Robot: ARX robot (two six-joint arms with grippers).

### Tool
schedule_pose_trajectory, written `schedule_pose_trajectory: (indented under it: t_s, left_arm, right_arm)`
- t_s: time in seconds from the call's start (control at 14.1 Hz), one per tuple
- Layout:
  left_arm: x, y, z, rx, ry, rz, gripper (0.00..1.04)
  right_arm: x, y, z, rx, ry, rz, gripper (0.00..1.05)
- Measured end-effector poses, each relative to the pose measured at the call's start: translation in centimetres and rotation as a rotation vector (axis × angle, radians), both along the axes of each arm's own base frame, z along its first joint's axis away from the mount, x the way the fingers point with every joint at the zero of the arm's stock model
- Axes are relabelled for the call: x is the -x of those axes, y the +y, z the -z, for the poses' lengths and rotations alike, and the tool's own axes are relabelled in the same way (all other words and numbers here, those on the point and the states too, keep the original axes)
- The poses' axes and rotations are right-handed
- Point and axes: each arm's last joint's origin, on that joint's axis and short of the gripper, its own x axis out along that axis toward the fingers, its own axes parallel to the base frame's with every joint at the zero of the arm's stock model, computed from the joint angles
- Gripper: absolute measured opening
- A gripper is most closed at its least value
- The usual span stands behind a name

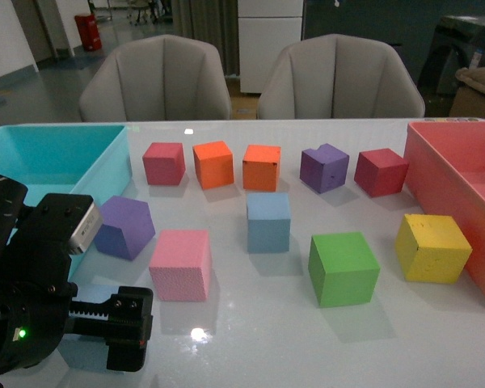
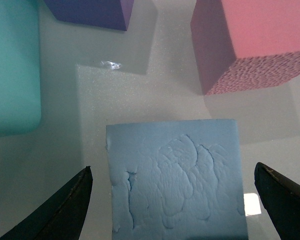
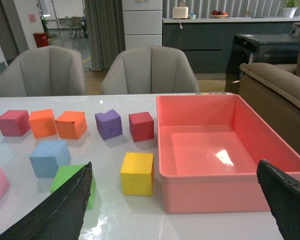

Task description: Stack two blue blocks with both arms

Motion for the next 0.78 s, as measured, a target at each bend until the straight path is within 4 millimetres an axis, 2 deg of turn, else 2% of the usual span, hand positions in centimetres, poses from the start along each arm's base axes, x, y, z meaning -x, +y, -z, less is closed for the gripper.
schedule_pose_trajectory:
  t_s: [0.21, 0.28, 0.43, 0.57, 0.64, 0.78]
  left_arm:
    - [-0.2, -0.1, 1.1, -0.039, 0.012, 0.012, 0.98]
    - [-0.1, -0.2, 1.3, -0.047, 0.020, 0.020, 0.93]
    - [0.1, -0.5, 1.2, -0.054, 0.018, 0.040, 0.70]
    - [0.3, -0.8, 0.1, -0.051, -0.003, 0.055, 0.53]
    - [0.4, -1.1, -0.8, -0.045, -0.018, 0.068, 0.48]
    - [-0.3, -2.1, -3.0, -0.027, -0.070, 0.096, 0.45]
  right_arm:
    - [0.0, 0.0, 0.0, 0.000, 0.000, 0.000, 0.98]
    - [0.0, 0.0, 0.0, 0.000, 0.000, 0.000, 0.98]
    - [0.0, 0.0, 0.0, 0.000, 0.000, 0.000, 0.98]
    - [0.0, 0.0, 0.0, 0.000, 0.000, 0.000, 0.98]
    - [0.0, 0.0, 0.0, 0.000, 0.000, 0.000, 0.98]
    - [0.0, 0.0, 0.0, 0.000, 0.000, 0.000, 0.98]
